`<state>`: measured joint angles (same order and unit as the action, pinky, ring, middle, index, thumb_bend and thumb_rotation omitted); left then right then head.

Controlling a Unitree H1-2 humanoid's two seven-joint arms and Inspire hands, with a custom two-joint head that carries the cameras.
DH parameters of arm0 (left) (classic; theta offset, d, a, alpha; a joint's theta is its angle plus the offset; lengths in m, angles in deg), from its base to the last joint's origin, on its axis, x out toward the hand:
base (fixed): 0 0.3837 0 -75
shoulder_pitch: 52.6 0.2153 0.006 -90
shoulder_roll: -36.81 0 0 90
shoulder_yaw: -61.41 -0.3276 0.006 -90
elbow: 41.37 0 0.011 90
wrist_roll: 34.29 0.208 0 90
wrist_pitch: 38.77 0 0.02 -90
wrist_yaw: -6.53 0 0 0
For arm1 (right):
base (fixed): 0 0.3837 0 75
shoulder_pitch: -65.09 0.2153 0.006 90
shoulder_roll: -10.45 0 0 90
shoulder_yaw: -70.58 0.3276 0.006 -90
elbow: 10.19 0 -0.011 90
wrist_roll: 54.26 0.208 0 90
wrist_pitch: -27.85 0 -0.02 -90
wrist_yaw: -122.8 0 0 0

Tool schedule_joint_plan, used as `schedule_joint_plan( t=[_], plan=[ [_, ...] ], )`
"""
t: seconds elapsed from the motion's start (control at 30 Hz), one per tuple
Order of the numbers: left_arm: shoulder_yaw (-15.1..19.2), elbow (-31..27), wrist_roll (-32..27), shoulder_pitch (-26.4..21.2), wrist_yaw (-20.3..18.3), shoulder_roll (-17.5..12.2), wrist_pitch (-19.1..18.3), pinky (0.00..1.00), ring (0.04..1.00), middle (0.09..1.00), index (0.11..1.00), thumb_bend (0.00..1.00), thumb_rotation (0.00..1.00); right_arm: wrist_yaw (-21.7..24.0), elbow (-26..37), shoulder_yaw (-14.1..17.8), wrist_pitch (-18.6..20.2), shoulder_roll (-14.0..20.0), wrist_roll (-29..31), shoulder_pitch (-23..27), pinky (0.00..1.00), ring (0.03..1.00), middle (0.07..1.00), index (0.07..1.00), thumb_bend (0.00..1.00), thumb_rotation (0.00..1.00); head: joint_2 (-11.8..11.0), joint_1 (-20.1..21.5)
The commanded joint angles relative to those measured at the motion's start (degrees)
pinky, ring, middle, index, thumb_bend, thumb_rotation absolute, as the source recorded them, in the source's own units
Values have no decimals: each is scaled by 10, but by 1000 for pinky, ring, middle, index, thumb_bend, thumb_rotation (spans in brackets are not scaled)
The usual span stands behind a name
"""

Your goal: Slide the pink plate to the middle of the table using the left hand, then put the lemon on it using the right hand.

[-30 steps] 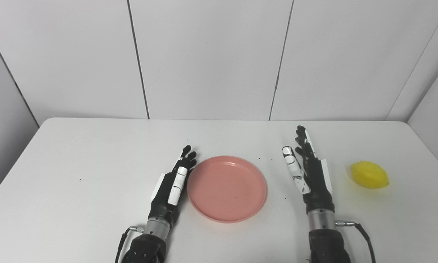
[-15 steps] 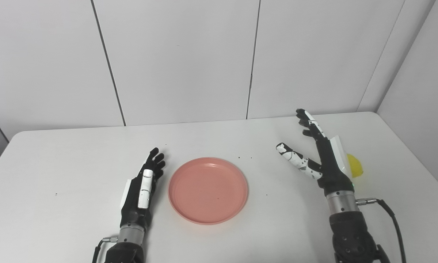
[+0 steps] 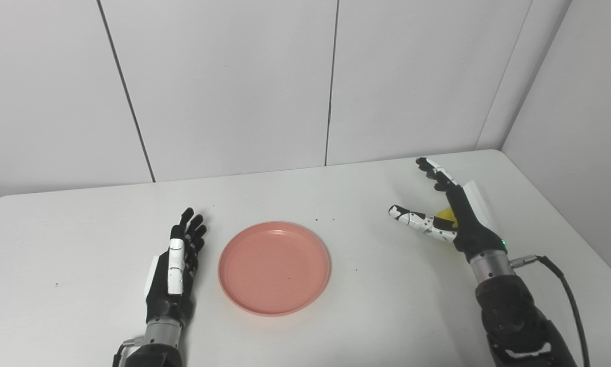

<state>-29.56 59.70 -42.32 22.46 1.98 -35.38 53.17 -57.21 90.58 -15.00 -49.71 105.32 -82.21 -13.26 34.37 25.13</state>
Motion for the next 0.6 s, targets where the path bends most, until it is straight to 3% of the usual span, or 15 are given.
schedule_joint_plan(
  t=[0.0, 0.3, 0.57],
  plan=[
    [4, 11, -9, -4, -14, -6, 17, 990, 968, 970, 956, 665, 1000, 5, 21, 9, 25, 22, -16, 25, 809, 849, 856, 847, 823, 570, -1, 6],
    [14, 19, -30, -7, -33, -17, 20, 987, 974, 973, 958, 701, 1000, 18, 5, 30, 59, 48, -7, 37, 814, 871, 874, 859, 848, 397, -1, 35],
    [20, 31, -37, -11, -48, -26, 27, 981, 970, 970, 955, 708, 1000, 32, -4, 25, 87, 85, -35, 44, 794, 866, 875, 867, 905, 390, 2, 53]
  ],
)
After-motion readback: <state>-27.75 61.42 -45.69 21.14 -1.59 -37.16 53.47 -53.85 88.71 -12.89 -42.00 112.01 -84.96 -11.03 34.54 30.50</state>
